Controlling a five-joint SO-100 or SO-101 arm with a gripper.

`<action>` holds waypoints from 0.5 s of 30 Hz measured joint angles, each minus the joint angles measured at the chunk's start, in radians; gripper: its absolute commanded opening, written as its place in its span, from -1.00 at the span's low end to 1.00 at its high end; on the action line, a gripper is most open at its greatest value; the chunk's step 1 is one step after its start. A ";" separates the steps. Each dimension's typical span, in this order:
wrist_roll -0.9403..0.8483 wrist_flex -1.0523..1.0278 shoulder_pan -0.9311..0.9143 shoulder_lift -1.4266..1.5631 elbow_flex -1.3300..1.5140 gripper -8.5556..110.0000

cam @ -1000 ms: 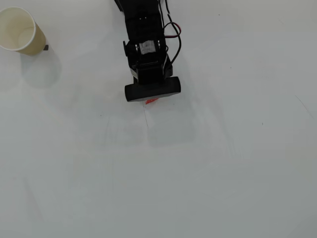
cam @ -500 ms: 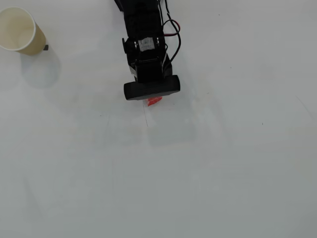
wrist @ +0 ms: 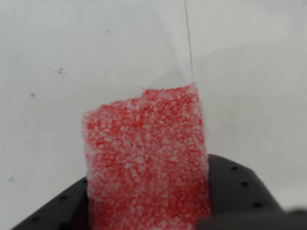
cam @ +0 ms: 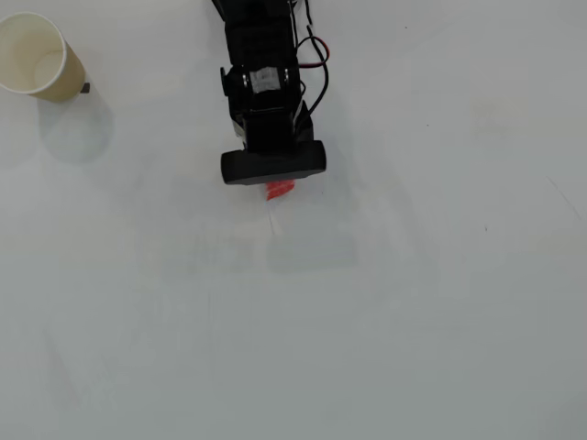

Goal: Pick up the cube and drop it in the cup.

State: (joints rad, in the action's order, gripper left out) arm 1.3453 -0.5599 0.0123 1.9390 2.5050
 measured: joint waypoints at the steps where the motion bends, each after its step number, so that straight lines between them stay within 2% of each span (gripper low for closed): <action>1: 0.000 0.000 -0.012 0.006 0.000 -0.76; 15: 0.003 0.000 -0.186 0.173 0.002 -0.76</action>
State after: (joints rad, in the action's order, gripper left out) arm 1.3484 -0.5599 -0.1733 2.1123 2.5065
